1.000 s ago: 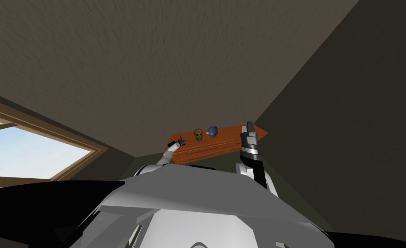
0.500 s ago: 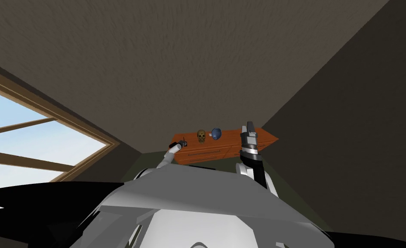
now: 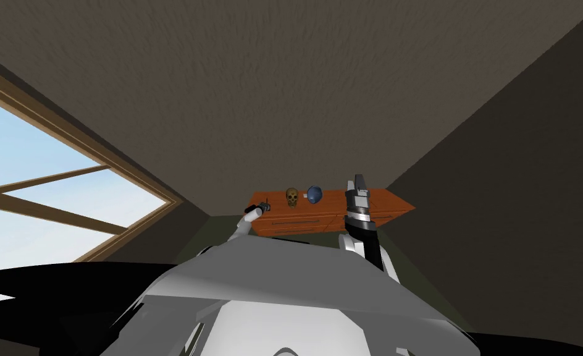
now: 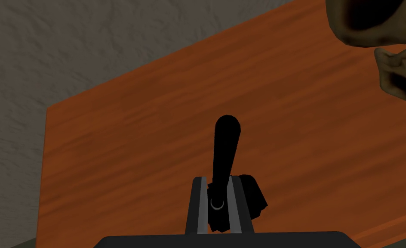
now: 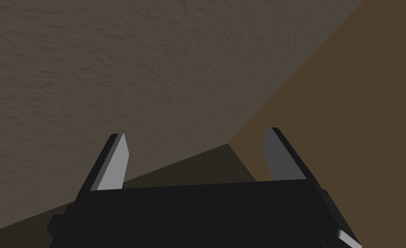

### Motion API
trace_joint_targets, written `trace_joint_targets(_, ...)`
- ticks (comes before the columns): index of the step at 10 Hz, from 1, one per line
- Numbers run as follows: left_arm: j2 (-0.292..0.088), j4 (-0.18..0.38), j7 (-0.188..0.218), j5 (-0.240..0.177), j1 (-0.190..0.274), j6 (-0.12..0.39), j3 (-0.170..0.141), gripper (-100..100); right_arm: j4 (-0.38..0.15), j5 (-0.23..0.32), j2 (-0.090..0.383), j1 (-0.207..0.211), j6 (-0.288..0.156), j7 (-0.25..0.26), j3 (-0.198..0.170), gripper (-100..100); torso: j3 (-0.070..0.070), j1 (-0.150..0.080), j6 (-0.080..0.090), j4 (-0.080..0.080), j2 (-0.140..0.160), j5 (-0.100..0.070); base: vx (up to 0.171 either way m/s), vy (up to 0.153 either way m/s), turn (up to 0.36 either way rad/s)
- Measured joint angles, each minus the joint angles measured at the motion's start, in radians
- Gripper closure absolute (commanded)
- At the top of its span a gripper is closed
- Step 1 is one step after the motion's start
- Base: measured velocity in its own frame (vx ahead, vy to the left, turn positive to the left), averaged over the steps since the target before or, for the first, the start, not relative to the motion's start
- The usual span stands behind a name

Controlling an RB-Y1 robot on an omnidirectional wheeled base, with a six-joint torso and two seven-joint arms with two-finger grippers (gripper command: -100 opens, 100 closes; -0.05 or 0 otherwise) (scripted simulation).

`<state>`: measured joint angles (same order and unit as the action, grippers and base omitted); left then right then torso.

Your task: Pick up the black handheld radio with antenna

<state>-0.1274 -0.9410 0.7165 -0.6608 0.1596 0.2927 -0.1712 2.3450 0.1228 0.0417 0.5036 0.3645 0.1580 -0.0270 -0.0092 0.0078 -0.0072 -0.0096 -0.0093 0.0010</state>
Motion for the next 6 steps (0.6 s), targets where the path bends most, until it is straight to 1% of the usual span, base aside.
trace_joint_targets(1,0.008,-0.025,0.0,0.009,-0.015,0.009,0.006,100,0.0,0.0,0.0,0.0,0.0,0.0,0.0,0,0.0,0.0,0.001,0.0,0.0,0.0,0.057,0.003,0.232)
trace_joint_targets(2,0.029,-0.072,0.007,0.043,-0.038,0.032,0.006,100,0.0,0.0,0.0,0.0,0.0,0.0,0.0,0,0.0,0.0,0.0,0.0,-0.001,0.0,0.097,-0.004,0.354)
trace_joint_targets(3,0.038,-0.11,0.004,0.044,-0.064,0.049,0.032,100,0.0,0.0,0.0,0.0,0.0,0.0,0.0,0,-0.002,0.0,0.0,0.0,-0.003,0.001,0.111,-0.012,0.331)
trace_joint_targets(4,0.054,-0.136,0.003,0.061,-0.078,0.064,0.051,100,0.0,0.0,0.0,0.0,0.0,0.0,0.0,0,-0.003,0.0,0.001,-0.001,-0.005,0.001,0.077,-0.021,0.112)
trace_joint_targets(5,0.058,-0.159,0.001,0.062,-0.088,0.073,0.063,100,0.0,0.0,0.0,0.0,0.0,0.0,0.0,0,-0.002,0.0,0.002,0.0,-0.004,0.001,0.069,-0.013,0.221)
trace_joint_targets(6,0.069,-0.195,0.001,0.072,-0.108,0.087,0.078,100,0.0,0.0,0.0,0.0,0.0,0.0,0.0,0,-0.001,0.0,0.001,0.0,-0.003,0.001,0.085,-0.022,0.337)
